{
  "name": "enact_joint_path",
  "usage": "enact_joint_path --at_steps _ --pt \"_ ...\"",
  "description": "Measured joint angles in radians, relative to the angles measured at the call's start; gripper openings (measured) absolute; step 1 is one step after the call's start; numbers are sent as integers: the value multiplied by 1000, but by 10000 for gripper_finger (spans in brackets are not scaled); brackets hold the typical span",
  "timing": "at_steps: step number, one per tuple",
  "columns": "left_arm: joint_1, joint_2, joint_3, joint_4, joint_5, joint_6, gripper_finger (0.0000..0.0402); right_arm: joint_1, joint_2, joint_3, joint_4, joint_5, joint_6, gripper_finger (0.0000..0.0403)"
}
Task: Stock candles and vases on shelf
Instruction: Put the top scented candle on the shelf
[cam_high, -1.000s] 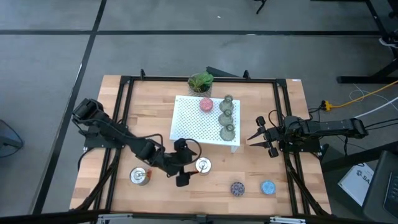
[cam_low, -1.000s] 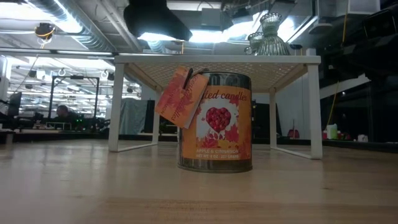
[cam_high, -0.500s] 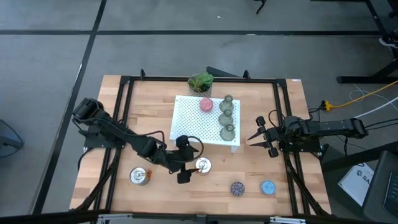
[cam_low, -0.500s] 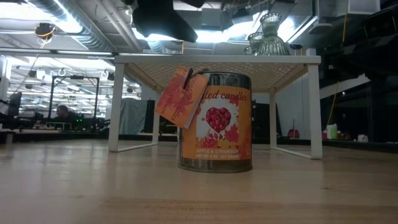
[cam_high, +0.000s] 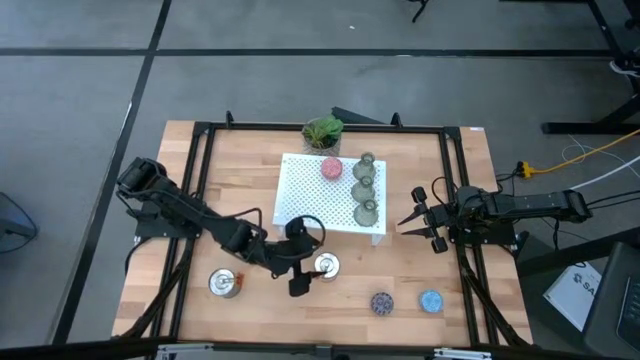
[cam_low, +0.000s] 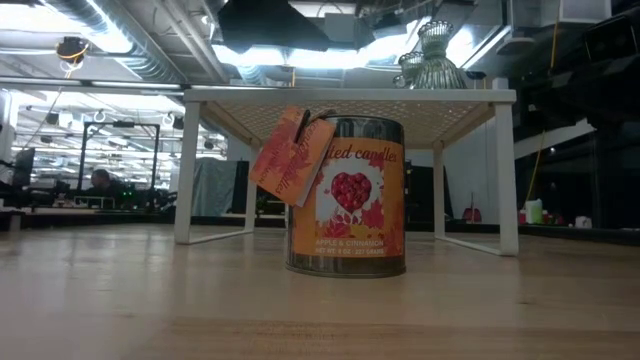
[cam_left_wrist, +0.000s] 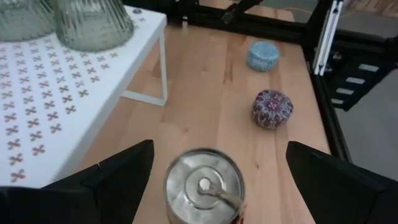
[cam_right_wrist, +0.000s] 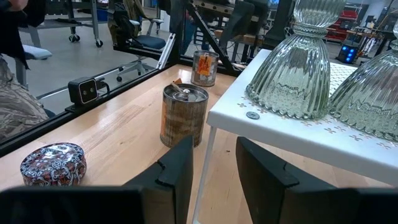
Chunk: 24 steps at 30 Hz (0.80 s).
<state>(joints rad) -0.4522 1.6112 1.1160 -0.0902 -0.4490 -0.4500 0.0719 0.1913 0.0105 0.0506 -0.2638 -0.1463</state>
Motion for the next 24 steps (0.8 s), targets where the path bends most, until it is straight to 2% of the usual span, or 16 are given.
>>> enact_joint_path --at_steps 3,7,11,17,22,24 --pt "-14 0 0 -9 5 8 363 0 0 0 0 0 0 124" --pt "-20 0 0 -9 -42 38 363 0 0 0 0 0 0 124" --pt "-15 0 0 -9 -74 -3 363 0 0 0 0 0 0 124" --pt "-15 0 0 -2 60 43 363 0 0 0 0 0 0 124" --pt "2 0 0 -41 75 6 364 0 0 0 0 0 0 124" --pt "5 0 0 -48 85 48 368 0 0 0 0 0 0 124"
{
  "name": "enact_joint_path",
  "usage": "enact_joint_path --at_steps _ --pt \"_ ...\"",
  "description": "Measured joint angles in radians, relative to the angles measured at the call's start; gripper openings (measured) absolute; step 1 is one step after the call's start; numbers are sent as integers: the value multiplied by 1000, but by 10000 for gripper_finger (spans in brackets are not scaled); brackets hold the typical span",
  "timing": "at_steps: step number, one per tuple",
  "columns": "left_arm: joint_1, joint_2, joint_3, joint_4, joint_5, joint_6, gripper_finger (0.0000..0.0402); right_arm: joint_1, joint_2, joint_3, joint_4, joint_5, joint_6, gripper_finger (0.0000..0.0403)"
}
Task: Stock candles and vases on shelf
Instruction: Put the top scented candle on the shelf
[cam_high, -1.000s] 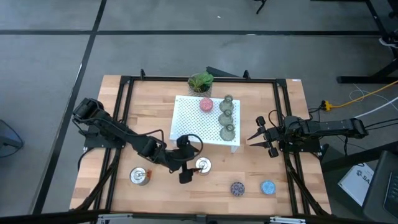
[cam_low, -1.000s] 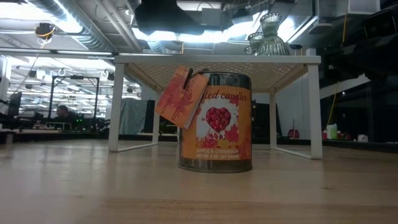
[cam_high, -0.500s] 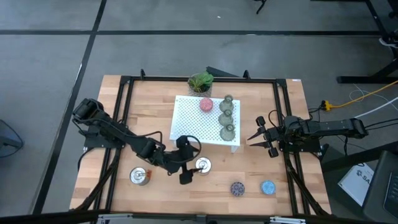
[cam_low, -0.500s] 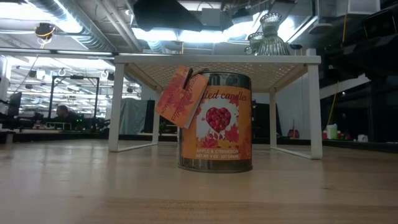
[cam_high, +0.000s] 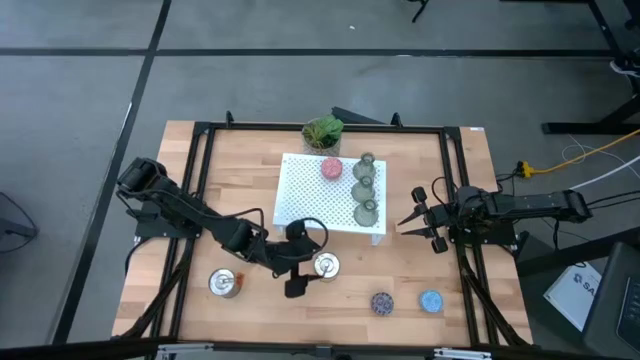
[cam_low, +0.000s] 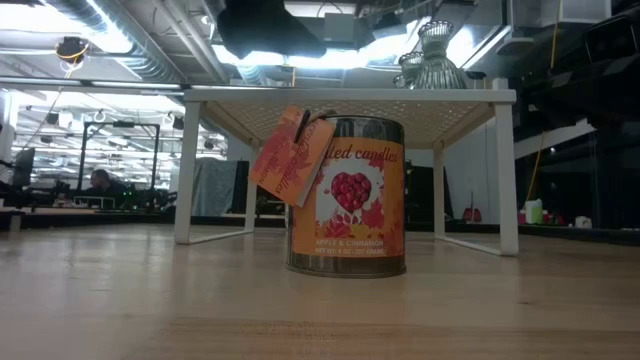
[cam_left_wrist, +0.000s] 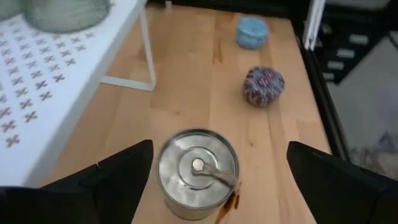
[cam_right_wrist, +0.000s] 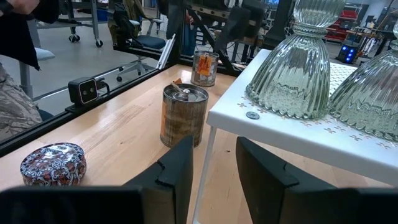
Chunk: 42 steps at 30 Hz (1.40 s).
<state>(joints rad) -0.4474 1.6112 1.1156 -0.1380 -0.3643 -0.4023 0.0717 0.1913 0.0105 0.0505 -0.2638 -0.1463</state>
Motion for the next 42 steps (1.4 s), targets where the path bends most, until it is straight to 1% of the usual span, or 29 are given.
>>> enact_joint_path --at_steps 2,5,8,12,18,21,29,42 --pt "-9 8 0 1 14 37 381 0 0 0 0 0 0 124" --pt "-30 20 0 2 9 40 397 0 0 0 0 0 0 124" --pt "-34 43 0 4 8 -2 399 0 0 0 0 0 0 124" --pt "-22 74 0 15 -2 -11 400 0 0 0 0 0 0 124" --pt "26 112 0 23 0 -111 400 0 0 0 0 0 0 124" --pt "36 126 0 33 2 -127 400 0 0 0 0 0 0 124" --pt "44 174 0 87 -9 -100 400 0 0 0 0 0 0 124" --pt "50 225 1 90 15 -30 400 0 0 0 0 0 0 124"
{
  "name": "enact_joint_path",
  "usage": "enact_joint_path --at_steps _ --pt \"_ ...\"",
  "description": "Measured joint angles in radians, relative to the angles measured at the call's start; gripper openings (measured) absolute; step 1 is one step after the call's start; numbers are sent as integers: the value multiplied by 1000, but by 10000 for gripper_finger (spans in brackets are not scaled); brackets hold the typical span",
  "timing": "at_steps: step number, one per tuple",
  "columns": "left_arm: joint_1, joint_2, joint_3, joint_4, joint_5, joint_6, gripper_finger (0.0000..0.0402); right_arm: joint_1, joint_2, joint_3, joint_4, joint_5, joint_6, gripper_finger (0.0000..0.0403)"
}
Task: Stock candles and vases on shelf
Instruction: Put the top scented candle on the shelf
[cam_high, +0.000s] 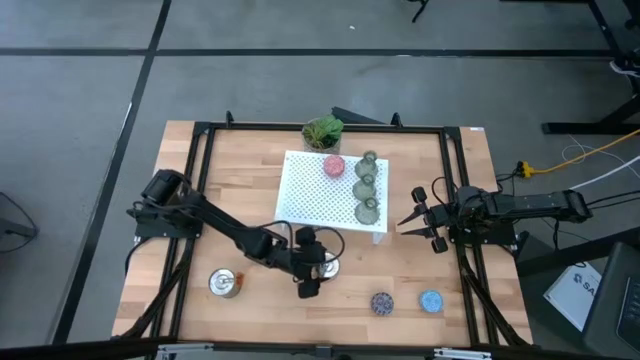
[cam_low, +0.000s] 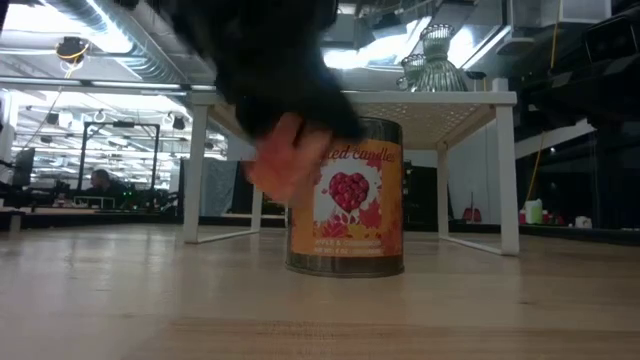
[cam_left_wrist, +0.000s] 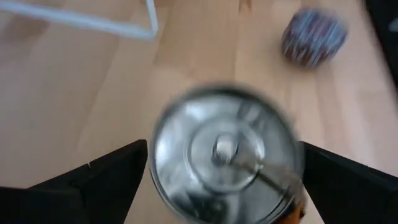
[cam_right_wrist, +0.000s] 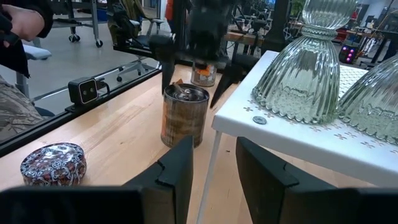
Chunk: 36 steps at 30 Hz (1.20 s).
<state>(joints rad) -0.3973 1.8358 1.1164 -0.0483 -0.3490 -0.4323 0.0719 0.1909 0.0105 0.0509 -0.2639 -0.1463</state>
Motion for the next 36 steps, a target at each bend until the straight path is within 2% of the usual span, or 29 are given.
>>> enact_joint_path --at_steps 7,15,36 --pt "-2 36 -3 -1 9 48 400 0 0 0 0 0 0 124" --pt "-8 35 -2 0 -31 137 400 0 0 0 0 0 0 124" --pt "-7 35 -2 2 -23 102 400 0 0 0 0 0 0 124"
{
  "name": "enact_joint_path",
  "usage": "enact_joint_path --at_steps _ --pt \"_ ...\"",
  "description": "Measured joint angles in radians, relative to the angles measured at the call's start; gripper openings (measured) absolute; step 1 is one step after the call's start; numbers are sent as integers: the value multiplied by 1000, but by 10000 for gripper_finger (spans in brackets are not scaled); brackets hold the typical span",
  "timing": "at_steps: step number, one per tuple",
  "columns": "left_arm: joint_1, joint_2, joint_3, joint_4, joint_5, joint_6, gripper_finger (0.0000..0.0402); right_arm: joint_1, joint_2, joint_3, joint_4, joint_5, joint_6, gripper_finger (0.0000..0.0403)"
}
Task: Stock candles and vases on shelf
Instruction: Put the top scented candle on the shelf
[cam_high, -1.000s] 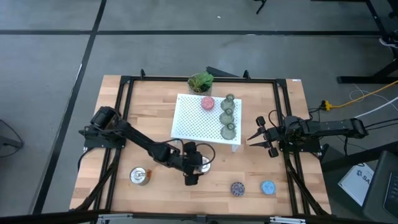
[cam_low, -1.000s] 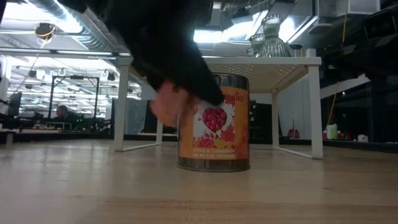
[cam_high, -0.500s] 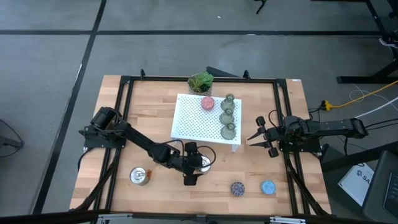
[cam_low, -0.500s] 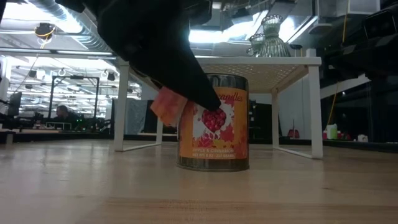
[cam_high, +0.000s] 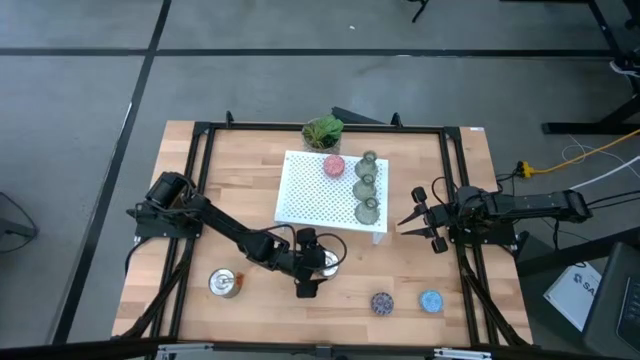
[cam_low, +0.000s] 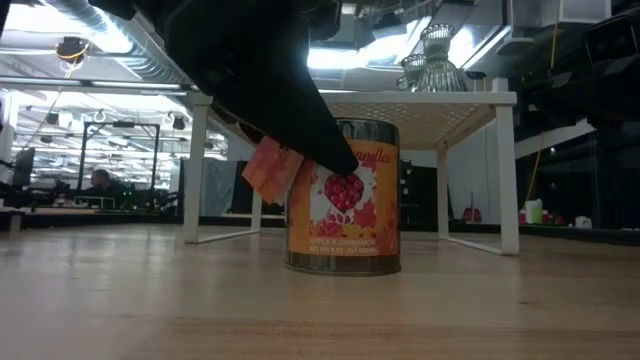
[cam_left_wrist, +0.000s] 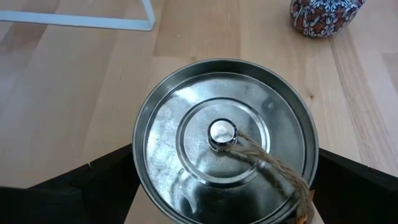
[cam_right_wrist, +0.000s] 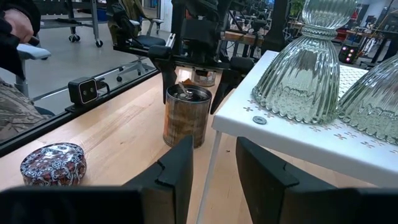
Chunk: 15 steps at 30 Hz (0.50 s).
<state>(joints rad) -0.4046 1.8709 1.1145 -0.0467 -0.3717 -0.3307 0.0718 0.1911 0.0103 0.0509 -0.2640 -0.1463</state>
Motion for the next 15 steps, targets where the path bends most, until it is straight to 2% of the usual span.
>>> enact_joint_path --at_steps 4,11,15 --pt "0 0 0 -5 0 -5 390 0 0 0 0 0 0 124" --pt "0 -1 0 -10 0 -10 349 0 0 0 0 0 0 124" --pt "0 -2 1 -16 3 -27 343 0 0 0 0 0 0 124"
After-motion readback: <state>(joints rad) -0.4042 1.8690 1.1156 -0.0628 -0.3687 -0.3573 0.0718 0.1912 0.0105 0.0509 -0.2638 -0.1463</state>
